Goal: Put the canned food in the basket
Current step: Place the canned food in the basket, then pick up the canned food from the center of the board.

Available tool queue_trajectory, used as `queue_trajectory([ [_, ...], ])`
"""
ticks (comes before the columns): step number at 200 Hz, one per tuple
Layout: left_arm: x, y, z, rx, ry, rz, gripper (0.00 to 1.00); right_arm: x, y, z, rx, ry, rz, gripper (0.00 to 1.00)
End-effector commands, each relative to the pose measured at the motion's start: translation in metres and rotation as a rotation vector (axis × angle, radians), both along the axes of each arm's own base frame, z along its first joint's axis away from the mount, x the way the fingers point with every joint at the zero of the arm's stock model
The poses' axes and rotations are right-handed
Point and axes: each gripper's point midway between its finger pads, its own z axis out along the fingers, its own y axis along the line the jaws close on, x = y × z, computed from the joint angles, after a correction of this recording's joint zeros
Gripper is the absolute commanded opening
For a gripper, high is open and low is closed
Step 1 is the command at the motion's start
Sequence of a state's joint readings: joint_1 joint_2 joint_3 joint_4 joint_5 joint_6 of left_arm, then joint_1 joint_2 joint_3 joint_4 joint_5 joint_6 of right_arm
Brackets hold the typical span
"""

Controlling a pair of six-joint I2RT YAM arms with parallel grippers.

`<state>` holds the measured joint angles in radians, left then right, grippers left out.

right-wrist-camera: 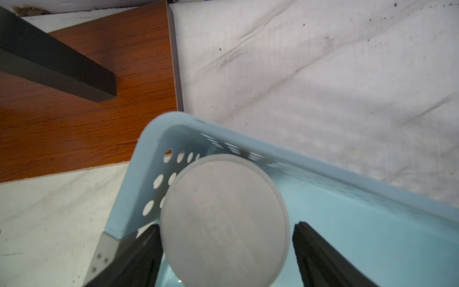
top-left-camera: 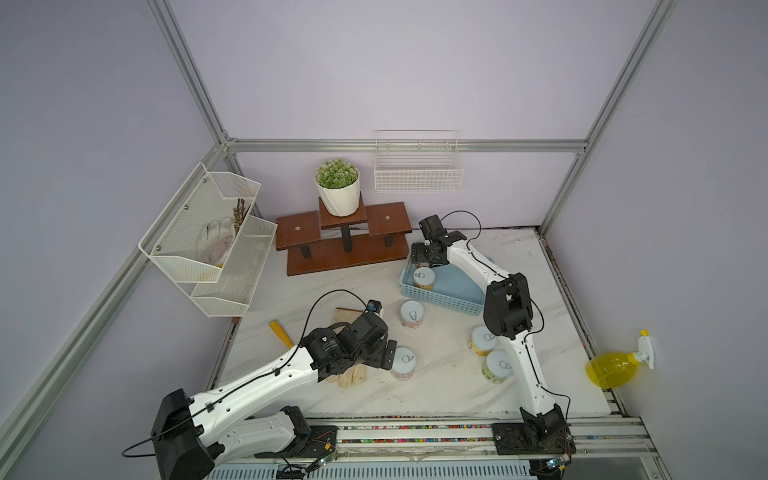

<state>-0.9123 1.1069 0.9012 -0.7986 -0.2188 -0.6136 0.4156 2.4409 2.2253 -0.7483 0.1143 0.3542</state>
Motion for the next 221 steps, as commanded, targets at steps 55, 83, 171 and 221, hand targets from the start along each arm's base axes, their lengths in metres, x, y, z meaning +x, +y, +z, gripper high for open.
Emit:
queue_trajectory([
  [55, 0.008, -0.015, 0.021, 0.028, -0.041, -0.004, 1.0, -0.017, 0.001, 0.109, 0.083, -0.137, 0.054, 0.93],
  [83, 0.006, -0.025, 0.024, 0.083, -0.049, -0.026, 1.0, -0.053, -0.011, 0.138, 0.118, -0.158, 0.058, 0.96],
  [171, -0.006, -0.067, -0.014, 0.139, 0.058, -0.032, 1.0, -0.192, -0.091, 0.139, 0.153, -0.211, -0.075, 0.97],
  [221, -0.008, -0.079, -0.039, 0.167, 0.104, -0.028, 1.0, -0.232, -0.127, 0.112, 0.168, -0.169, -0.147, 0.97],
])
